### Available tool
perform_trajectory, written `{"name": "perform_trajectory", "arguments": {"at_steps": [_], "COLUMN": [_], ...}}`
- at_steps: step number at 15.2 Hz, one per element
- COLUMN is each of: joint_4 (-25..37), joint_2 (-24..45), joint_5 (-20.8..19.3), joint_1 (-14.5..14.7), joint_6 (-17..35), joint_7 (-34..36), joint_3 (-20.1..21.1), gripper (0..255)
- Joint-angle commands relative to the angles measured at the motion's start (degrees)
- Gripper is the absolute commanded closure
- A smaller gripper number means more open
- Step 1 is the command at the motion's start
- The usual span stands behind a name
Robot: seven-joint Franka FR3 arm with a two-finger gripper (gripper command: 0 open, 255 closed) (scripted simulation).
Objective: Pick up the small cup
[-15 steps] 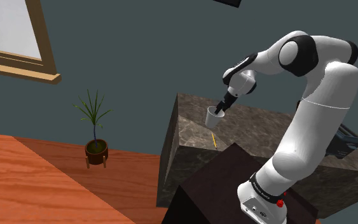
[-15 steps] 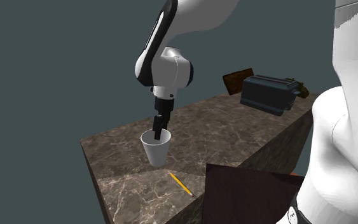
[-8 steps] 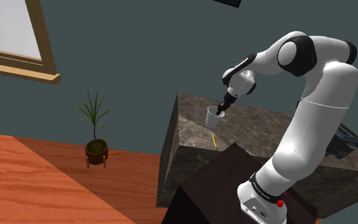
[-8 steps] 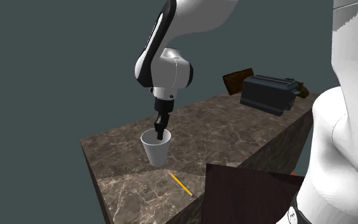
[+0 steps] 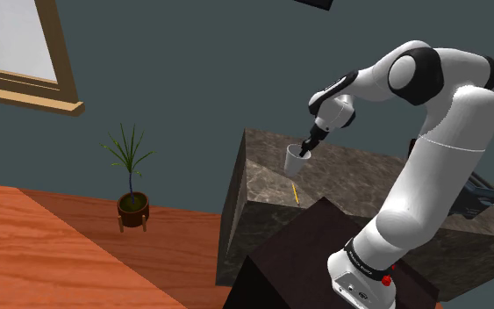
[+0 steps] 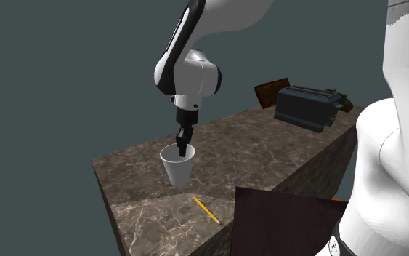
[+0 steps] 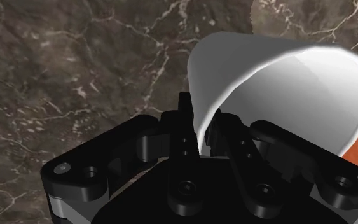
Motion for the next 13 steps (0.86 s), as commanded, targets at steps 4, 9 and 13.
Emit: {"name": "perform_trajectory", "arguments": {"at_steps": [4,9,13], "joint_4": [0.2,0.9,1.2], "joint_2": [-3.4,-6.6,-7.9], "joint_5": [-3.7,-7.0,-8.3], "joint_1": [0.9,1.5,1.7], "joint_6": [-2.6,-5.4,-6.7], "joint_7": [2.9,5.7,6.8], "joint_3": [-1.4,-2.3,-2.6], "gripper": [255,255,255]}}
